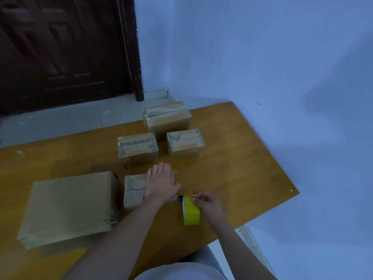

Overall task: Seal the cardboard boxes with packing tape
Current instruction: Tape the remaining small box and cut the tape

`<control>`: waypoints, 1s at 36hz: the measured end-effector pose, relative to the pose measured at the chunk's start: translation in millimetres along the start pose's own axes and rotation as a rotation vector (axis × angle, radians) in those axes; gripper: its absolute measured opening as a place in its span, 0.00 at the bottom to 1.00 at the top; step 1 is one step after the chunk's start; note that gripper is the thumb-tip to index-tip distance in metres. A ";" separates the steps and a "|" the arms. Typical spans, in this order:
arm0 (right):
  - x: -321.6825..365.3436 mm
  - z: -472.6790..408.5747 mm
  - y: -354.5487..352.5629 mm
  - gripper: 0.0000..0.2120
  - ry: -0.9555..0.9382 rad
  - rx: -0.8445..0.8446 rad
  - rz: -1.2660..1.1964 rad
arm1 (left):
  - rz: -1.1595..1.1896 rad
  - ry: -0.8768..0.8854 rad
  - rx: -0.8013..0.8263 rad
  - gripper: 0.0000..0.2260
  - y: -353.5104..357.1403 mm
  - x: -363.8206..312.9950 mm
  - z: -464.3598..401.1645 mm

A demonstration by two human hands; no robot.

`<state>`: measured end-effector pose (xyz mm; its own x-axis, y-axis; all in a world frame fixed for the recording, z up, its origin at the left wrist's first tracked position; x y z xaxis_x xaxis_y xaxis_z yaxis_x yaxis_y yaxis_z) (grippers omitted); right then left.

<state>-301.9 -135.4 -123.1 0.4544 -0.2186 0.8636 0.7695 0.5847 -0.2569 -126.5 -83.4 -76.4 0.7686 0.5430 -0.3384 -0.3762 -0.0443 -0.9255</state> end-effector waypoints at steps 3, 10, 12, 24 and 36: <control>-0.8 0.3 -0.9 0.09 0.013 -0.004 0.003 | 0.019 0.018 -0.022 0.17 -0.6 1.0 0.6; 2.3 3.7 -0.8 0.10 0.021 0.007 -0.028 | 0.061 0.049 -0.029 0.16 -1.6 2.3 1.3; 2.9 3.1 0.1 0.10 0.018 0.010 -0.027 | 0.061 0.055 -0.015 0.16 -1.7 1.7 1.1; 4.9 4.6 1.8 0.08 0.023 0.025 -0.012 | 0.038 0.061 0.023 0.12 -1.9 1.0 0.7; 7.1 5.3 3.5 0.08 0.038 0.020 -0.038 | 0.001 0.113 -0.019 0.15 -1.5 -0.7 3.4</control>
<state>-298.4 -130.8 -115.6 0.4418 -0.2708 0.8553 0.7777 0.5909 -0.2146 -128.2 -80.9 -74.2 0.8223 0.4447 -0.3551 -0.3677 -0.0610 -0.9279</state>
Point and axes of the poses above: each hand's wrist, its own z-axis away from the middle knuckle, its own y-axis out of the palm, x = y × z, the point moved 6 cm from there along -z, towards the middle knuckle, and after that the axes turned 2 degrees about z, right-handed, at the moved point
